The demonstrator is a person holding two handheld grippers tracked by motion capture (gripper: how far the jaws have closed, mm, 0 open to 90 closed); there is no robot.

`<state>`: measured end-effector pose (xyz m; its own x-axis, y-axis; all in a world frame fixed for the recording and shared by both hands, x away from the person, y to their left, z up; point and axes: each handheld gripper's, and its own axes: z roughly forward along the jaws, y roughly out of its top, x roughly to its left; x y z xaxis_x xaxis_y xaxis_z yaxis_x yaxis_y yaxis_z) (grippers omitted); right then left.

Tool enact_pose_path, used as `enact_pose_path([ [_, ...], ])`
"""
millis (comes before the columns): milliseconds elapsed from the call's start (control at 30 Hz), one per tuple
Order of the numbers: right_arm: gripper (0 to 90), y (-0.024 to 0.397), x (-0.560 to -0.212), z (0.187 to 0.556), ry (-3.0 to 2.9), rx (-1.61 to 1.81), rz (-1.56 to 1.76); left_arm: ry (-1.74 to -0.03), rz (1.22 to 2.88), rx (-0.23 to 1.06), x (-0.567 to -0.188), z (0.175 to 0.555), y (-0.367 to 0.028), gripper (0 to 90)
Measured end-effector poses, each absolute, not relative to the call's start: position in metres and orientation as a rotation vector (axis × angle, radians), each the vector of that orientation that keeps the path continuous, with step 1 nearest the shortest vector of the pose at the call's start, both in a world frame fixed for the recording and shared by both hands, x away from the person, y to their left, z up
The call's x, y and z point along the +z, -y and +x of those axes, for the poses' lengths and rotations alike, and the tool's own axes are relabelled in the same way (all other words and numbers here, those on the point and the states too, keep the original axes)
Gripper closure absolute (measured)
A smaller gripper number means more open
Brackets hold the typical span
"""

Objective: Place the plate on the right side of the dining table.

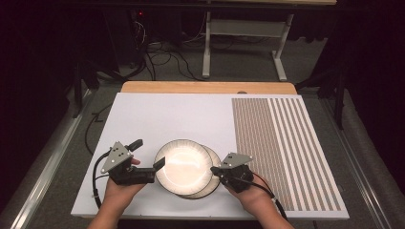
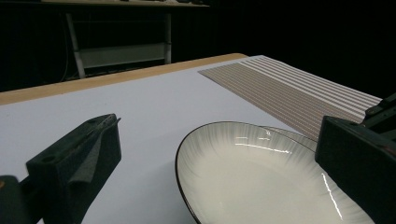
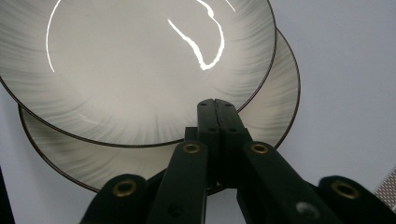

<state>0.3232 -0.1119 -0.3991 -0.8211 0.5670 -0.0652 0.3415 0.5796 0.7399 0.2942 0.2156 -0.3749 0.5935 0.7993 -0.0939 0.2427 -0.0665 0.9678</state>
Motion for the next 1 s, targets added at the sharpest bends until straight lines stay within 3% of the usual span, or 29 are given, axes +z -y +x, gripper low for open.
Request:
enact_pose_path([
  [600, 90.0, 0.087, -0.404, 0.325, -2.559, 1.081, 0.697, -0.920, 1.614, 0.563, -0.375, 0.296, -0.220, 0.9],
  [1000, 90.0, 0.083, -0.404, 0.326, -2.562, 1.081, 0.687, -1.028, 1.623, 0.515, -0.380, 0.304, -0.228, 1.5],
])
